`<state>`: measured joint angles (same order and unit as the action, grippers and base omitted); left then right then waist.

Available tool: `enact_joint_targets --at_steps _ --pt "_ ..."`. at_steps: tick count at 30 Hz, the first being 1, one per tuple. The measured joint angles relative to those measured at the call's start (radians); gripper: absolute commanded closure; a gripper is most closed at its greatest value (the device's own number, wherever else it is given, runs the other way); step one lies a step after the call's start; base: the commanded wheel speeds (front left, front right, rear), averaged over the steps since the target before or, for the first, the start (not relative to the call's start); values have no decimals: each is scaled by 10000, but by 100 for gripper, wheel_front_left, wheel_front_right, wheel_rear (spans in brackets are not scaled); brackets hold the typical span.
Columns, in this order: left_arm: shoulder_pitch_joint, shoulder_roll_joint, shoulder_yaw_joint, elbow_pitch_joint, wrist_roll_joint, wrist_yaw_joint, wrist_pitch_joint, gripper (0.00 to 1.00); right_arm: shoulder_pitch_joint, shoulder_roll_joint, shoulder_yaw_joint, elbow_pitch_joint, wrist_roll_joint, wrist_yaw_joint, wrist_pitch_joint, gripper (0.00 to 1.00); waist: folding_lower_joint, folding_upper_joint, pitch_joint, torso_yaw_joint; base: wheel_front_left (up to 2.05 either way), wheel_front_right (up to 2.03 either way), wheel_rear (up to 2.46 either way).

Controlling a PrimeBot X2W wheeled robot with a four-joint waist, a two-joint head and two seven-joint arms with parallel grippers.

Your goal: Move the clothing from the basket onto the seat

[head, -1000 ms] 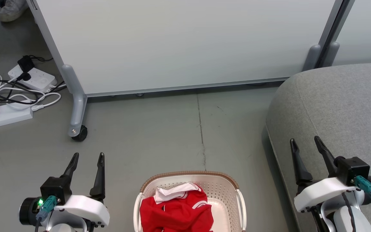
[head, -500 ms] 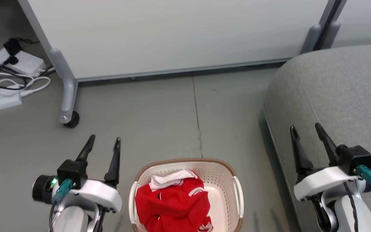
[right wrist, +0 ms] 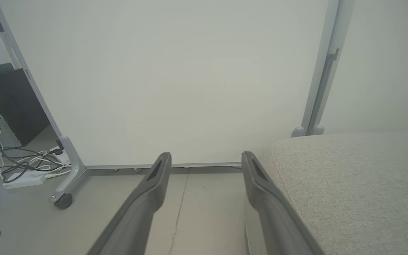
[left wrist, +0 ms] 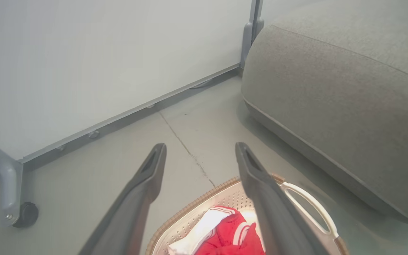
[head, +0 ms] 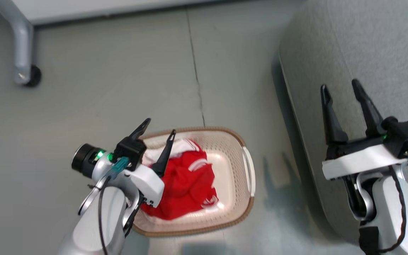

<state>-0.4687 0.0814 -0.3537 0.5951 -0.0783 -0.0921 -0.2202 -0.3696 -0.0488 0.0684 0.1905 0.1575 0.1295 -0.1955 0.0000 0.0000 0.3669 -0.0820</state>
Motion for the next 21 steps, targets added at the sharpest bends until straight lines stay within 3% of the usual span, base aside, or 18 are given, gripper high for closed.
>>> enact_joint_targets --at_steps 10,21 --pt "-1709 359 -1505 2472 938 -303 510 0 -820 -8 523 -859 341 0 -253 0 0 0 2427 -886 0 0 0" --pt "-3133 1296 -2857 5193 1607 -349 1377 0 -1318 -12 1097 -999 874 0 -608 0 0 0 4328 -2304 0 0 0"
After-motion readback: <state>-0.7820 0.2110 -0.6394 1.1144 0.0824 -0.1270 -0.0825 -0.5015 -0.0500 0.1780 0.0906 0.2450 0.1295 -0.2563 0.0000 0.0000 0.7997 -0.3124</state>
